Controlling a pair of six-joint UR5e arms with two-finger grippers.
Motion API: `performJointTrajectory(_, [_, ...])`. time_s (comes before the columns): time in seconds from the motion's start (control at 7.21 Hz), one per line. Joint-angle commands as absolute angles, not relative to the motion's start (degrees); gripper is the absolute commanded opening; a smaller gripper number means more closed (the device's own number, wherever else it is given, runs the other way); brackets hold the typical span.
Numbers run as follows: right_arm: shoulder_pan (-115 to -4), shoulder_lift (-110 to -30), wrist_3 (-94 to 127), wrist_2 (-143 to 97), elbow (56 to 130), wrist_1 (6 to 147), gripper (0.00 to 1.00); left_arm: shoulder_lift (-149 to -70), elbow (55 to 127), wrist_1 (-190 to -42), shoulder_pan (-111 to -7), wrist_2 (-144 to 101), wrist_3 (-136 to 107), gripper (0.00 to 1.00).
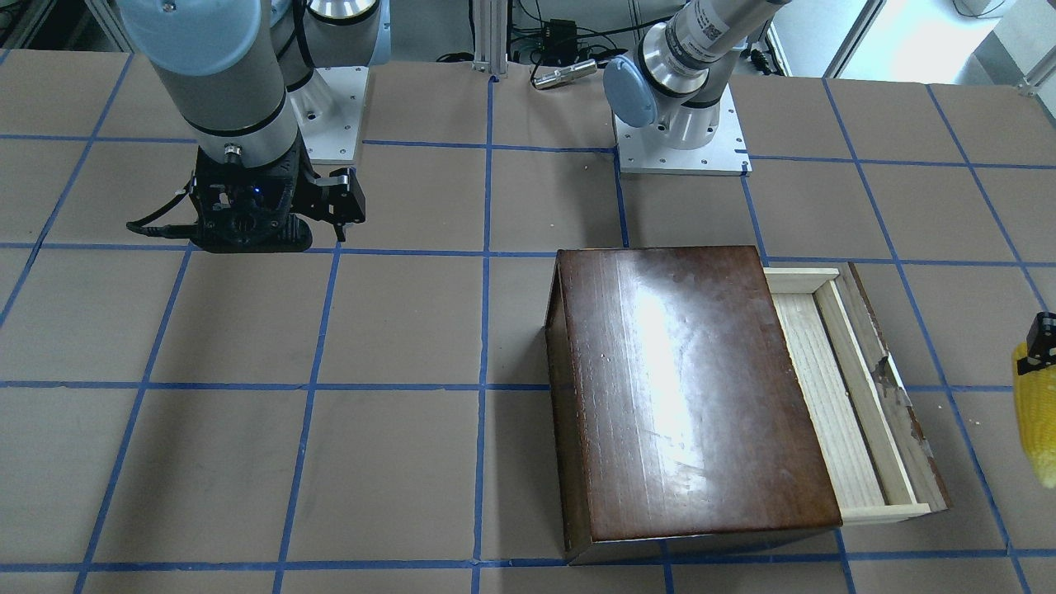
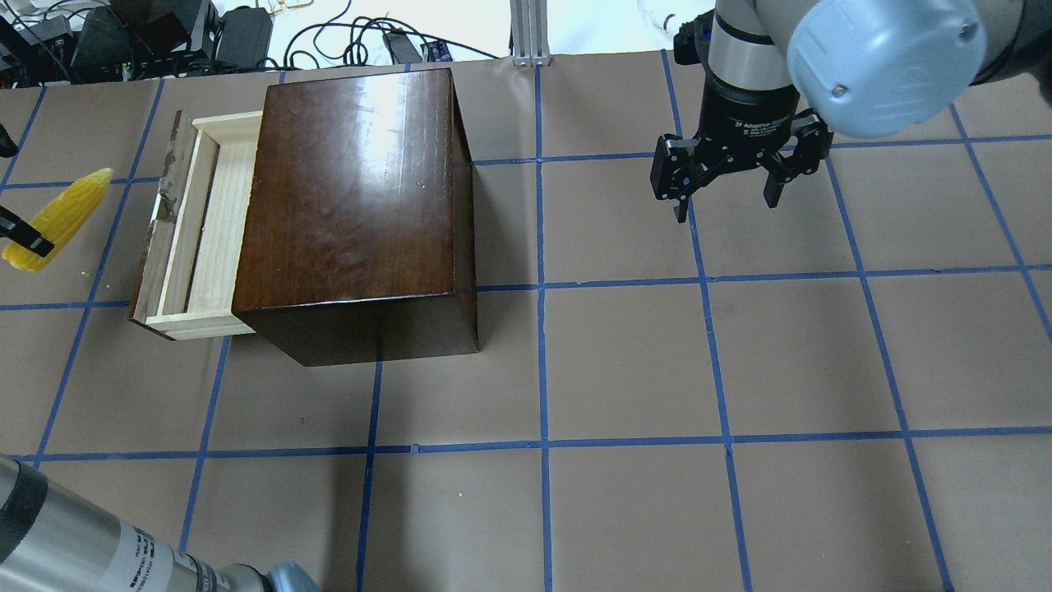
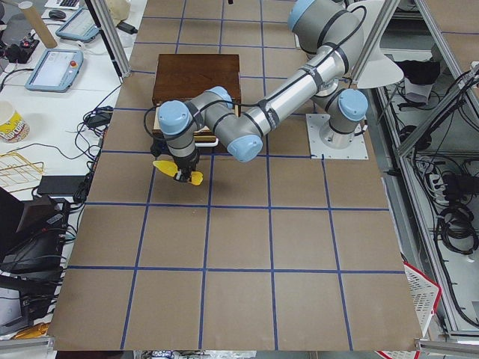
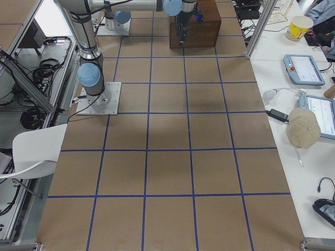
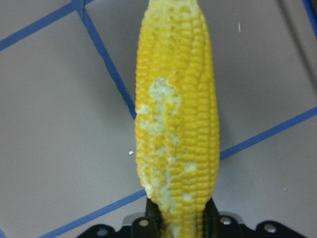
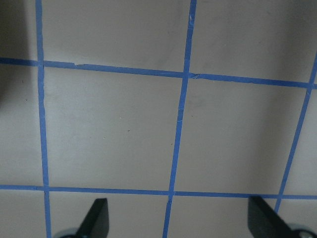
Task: Open drawer and put corn inside
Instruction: 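Carry the corn with the left gripper over the open drawer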
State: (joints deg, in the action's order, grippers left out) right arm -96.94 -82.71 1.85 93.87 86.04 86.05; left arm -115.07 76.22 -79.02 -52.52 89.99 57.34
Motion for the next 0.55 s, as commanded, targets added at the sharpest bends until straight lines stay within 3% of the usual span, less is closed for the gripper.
performJointTrajectory(0.0, [-96.9, -82.7, 1.8, 93.9, 86.0, 86.0, 1.0, -111.6, 73.0, -86.4, -56.3, 89.9, 45.8, 0.0])
performJointTrajectory(0.42, [-96.9, -82.7, 1.8, 93.9, 86.0, 86.0, 1.0, -108.9, 73.3, -89.8, -62.7, 89.5, 30.0, 0.0])
